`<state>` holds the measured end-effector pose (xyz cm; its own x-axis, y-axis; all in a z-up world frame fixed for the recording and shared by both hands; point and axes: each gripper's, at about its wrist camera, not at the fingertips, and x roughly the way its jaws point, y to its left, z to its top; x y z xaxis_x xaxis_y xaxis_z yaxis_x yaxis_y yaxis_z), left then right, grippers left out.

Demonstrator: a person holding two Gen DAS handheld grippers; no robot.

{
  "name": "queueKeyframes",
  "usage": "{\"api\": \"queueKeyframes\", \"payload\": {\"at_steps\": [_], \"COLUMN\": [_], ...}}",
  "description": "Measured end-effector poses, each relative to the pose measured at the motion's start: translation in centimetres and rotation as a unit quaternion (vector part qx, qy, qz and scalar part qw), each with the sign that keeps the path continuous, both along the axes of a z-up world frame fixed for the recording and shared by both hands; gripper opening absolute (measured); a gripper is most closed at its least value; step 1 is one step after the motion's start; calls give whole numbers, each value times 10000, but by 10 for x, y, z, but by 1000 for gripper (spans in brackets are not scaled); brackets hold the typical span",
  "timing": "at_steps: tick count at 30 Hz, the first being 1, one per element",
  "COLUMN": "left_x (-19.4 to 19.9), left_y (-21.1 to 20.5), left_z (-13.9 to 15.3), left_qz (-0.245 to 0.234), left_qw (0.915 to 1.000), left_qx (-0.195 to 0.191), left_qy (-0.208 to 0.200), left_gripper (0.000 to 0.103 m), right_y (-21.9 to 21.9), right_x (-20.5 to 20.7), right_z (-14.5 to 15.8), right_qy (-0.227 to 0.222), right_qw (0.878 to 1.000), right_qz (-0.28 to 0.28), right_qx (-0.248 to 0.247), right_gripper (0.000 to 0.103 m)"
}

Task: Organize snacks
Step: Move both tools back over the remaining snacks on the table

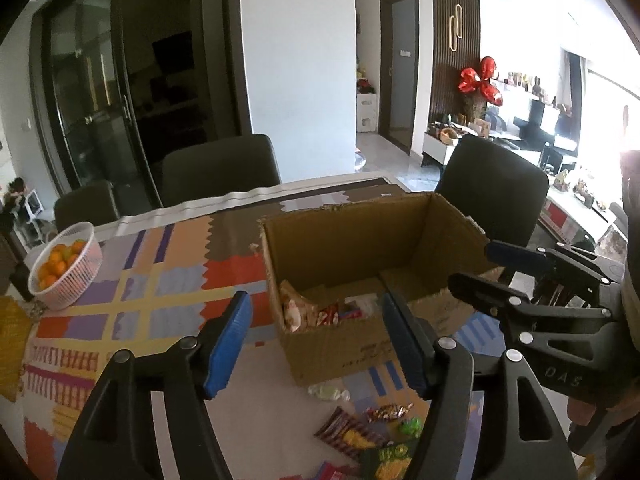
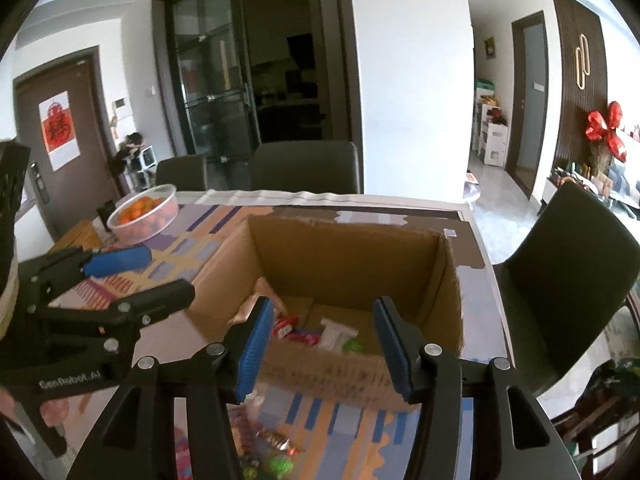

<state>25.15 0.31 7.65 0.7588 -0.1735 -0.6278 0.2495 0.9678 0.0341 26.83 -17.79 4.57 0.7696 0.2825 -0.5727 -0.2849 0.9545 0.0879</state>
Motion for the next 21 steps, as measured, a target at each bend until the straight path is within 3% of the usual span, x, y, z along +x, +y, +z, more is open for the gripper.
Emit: {"api": "queueKeyframes", "payload": {"at_steps": [8, 21], "left_x": [-32, -56], "left_y": [3, 15], "left_z": [-6, -68], "left_qz": [-26, 16], "left_qw": [9996, 9981], "left_qx": [254, 154], "left_qy": [-141, 594], "left_gripper": [72, 72], "right_y": [2, 8], "right_x": [-31, -51], "right_z": [-12, -52], "right_qy": [95, 577], "right_qw": [9999, 9983], "right_qz": [78, 67], "right_qx": [78, -87], "right_gripper": [53, 53]}}
